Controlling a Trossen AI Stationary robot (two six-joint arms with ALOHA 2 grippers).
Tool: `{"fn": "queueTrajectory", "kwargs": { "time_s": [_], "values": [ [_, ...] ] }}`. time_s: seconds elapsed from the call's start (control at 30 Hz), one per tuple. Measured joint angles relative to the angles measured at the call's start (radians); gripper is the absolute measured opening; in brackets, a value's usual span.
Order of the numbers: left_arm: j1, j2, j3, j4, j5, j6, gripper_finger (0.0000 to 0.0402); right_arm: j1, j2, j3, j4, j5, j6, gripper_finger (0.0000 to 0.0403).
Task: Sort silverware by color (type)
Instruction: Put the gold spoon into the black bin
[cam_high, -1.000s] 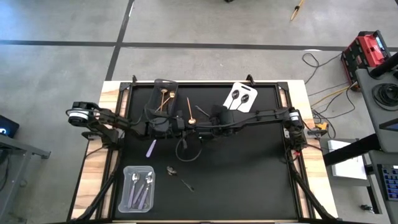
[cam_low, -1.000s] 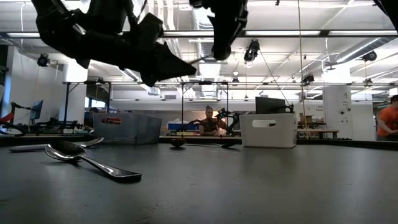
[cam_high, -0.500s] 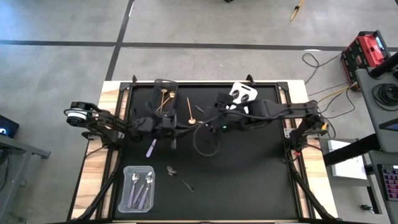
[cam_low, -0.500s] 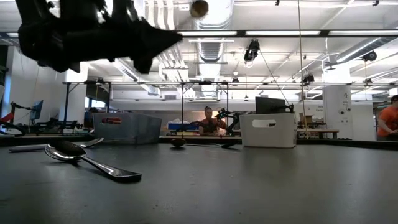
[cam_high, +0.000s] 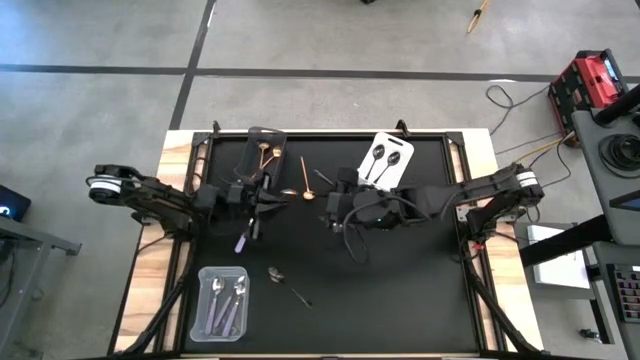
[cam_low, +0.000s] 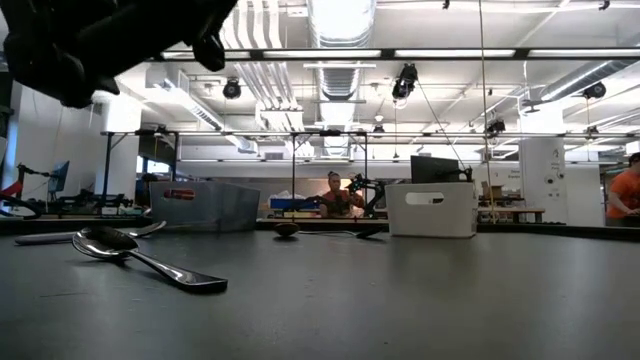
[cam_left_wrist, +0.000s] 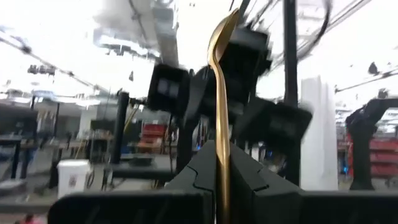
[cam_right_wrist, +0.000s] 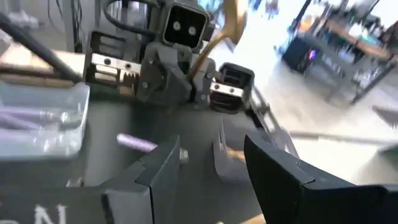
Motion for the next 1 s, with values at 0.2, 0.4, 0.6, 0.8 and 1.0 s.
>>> {"fn": "queueTrajectory", "kwargs": {
  "time_s": [0.2,0.4,0.6,0.8,1.0],
  "values": [
    [0.0,-0.055,-0.001,-0.001,0.021,0.015,0.0,-0.011,0.012,-0.241,0.586,-0.06,-0.1,0.0171],
    [0.0,-0.072,-0.004,-0.001,0.021,0.023,0.0,-0.043,0.051,-0.348,0.989,-0.193,-0.104,0.0171],
    [0.0,-0.062,-0.003,-0.005,0.021,0.027,0.0,-0.082,0.122,-0.34,1.099,-0.212,-0.069,0.0171],
    [0.0,-0.062,-0.003,-0.003,0.02,0.031,0.0,-0.111,0.18,-0.267,1.105,-0.241,-0.056,0.0171],
    [0.0,-0.06,-0.003,-0.005,0.019,0.035,0.0,-0.123,0.212,-0.215,1.097,-0.3,-0.056,0.017]
  ]
}}
